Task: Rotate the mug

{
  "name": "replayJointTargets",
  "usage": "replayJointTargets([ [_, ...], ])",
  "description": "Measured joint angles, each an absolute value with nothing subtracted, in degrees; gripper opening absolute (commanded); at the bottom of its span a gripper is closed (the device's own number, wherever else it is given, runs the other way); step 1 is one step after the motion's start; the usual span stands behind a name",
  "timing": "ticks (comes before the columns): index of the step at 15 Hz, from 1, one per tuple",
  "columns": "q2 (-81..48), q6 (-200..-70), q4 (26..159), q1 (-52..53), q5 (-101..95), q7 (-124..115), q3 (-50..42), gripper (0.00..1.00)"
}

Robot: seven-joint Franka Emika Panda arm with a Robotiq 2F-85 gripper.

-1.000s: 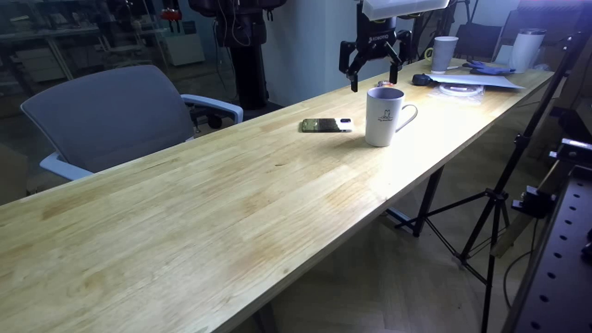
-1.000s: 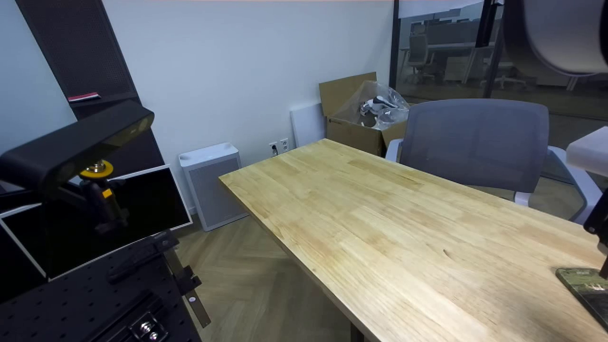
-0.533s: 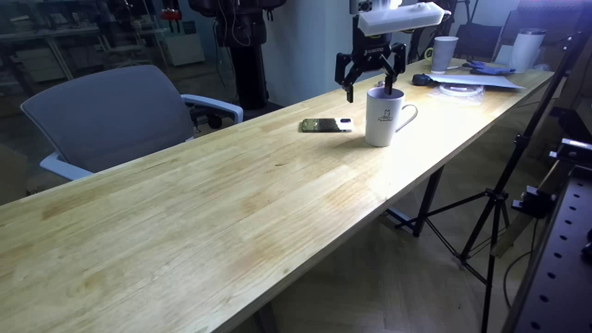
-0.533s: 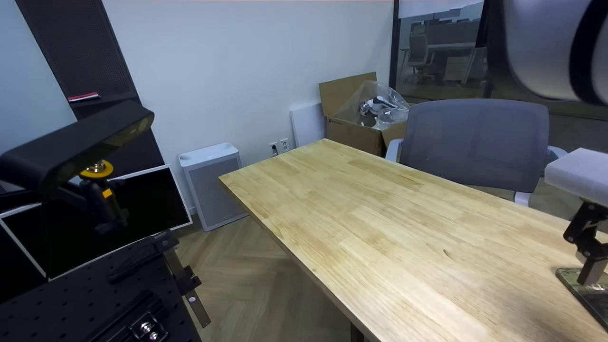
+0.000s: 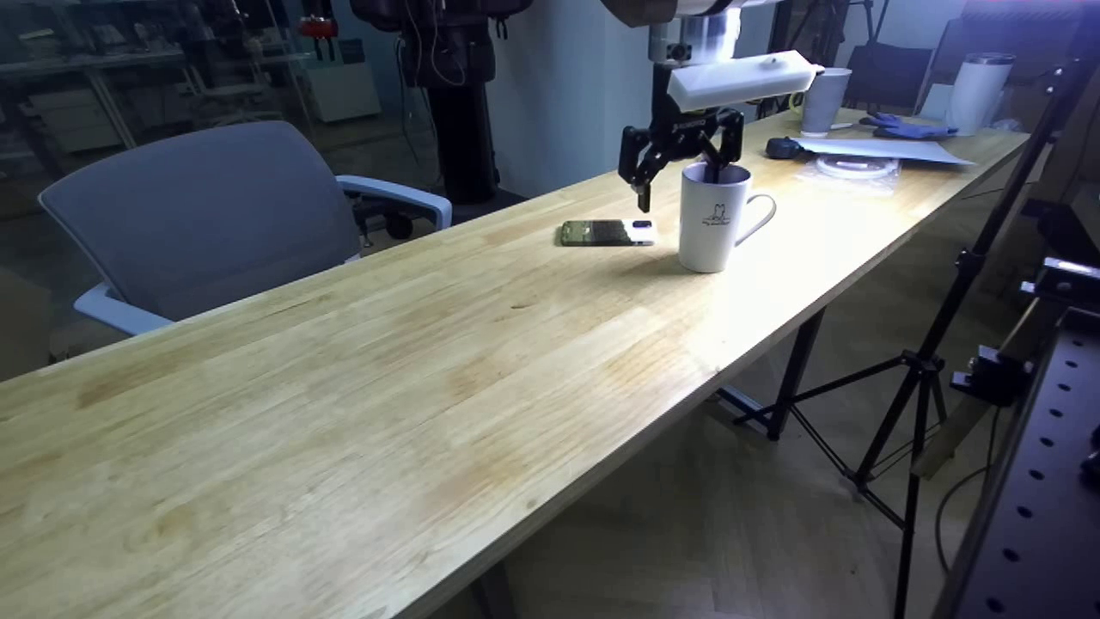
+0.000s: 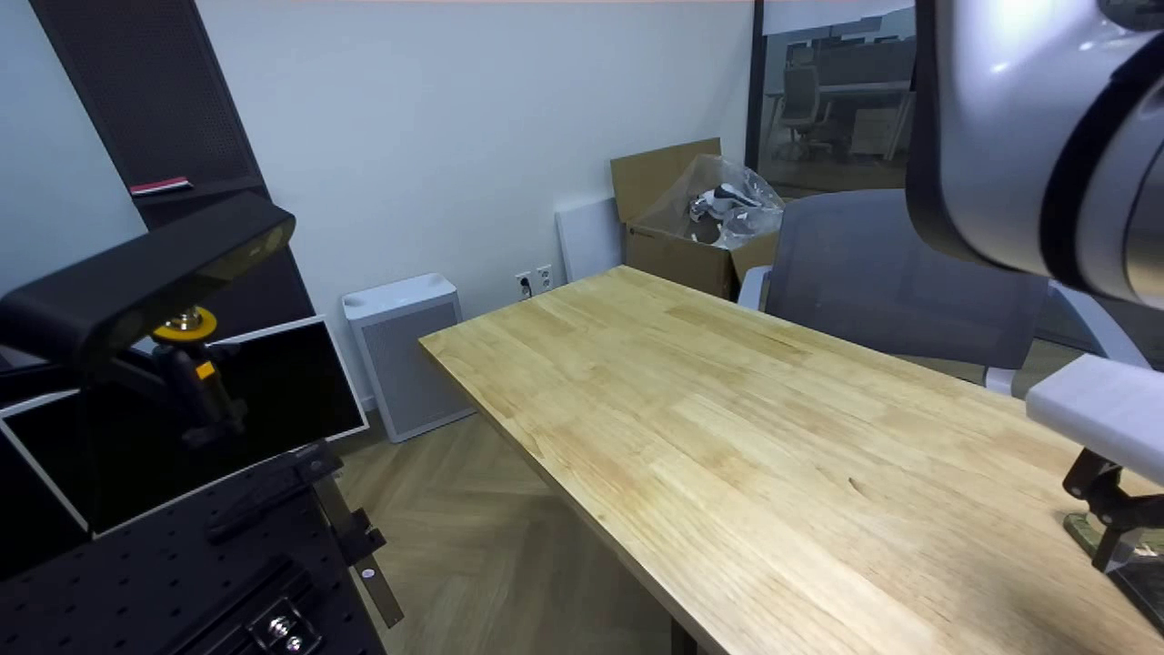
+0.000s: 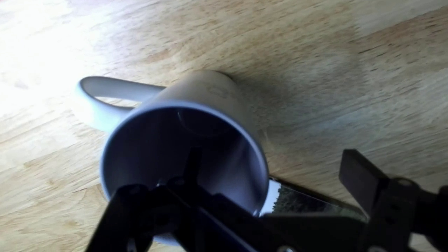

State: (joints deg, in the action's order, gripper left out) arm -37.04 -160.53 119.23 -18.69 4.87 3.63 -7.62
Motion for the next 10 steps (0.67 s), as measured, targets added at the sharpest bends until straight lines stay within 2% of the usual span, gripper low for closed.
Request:
replayJointTargets([
  [2, -37.55, -161.09, 119.21, -19.55, 4.87, 4.53, -6.90, 0.67],
  [10, -39.04, -160.90, 118.41, -21.44, 5.64, 5.73, -5.64, 0.11],
])
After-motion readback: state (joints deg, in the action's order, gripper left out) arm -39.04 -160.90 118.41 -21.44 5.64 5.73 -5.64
